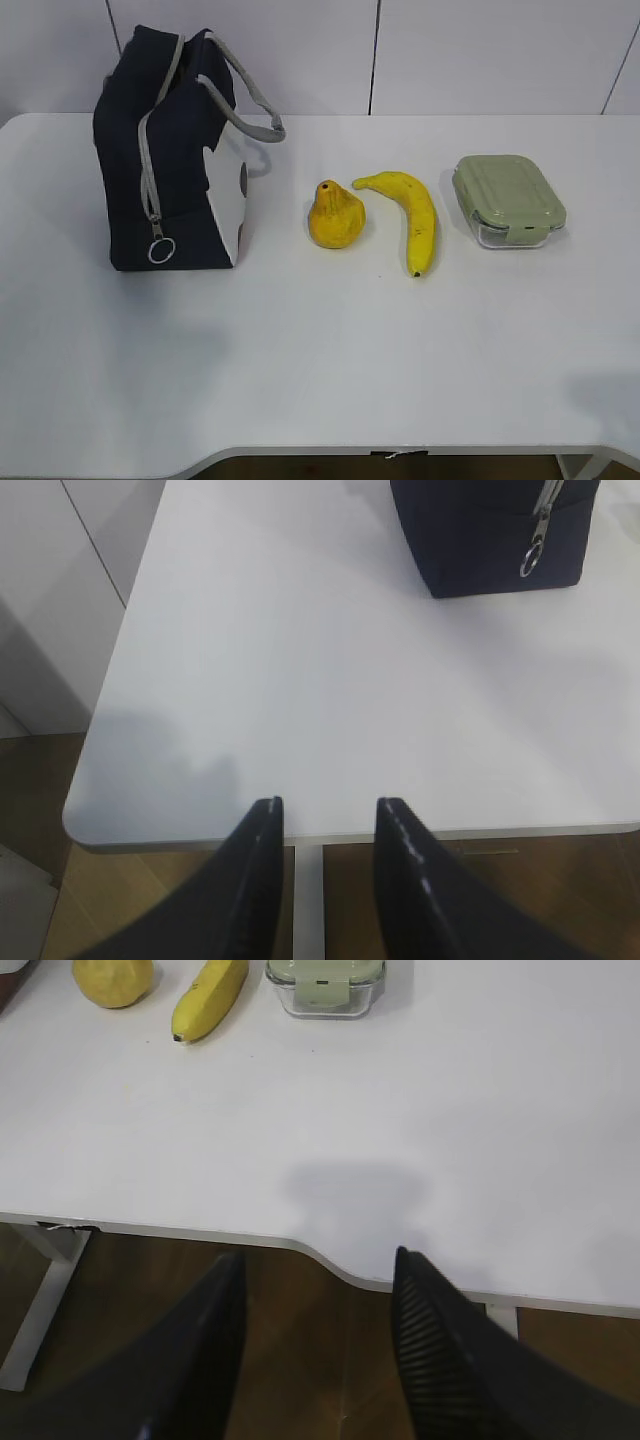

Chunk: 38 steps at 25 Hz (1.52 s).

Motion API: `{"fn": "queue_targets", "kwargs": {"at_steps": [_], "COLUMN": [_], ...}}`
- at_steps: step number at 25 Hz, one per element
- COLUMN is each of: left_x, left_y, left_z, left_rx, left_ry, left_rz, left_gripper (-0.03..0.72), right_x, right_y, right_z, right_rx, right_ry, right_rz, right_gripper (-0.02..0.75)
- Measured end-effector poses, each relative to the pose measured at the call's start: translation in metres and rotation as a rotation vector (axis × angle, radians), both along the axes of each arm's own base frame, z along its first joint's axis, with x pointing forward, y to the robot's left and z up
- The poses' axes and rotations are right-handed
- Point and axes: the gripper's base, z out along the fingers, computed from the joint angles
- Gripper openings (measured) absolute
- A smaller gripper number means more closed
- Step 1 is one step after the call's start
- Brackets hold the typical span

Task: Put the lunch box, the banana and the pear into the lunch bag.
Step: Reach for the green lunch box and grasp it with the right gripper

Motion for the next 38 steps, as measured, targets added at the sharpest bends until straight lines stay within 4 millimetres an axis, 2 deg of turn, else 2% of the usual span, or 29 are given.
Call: {"fn": "queue_targets", "kwargs": {"at_steps": [38], "left_x": [0.0000], "left_y": [0.0000], "left_z": [0.0000], "left_rx": [0.000], "left_ry": [0.000], "left_rz": [0.000], "left_gripper": [0.237], "right_x": [0.0000], "right_y": [0.0000], "right_z": [0.0000], "right_rx": [0.000], "right_ry": [0.000], "right_rz": [0.000], "right_gripper": [0.382]}}
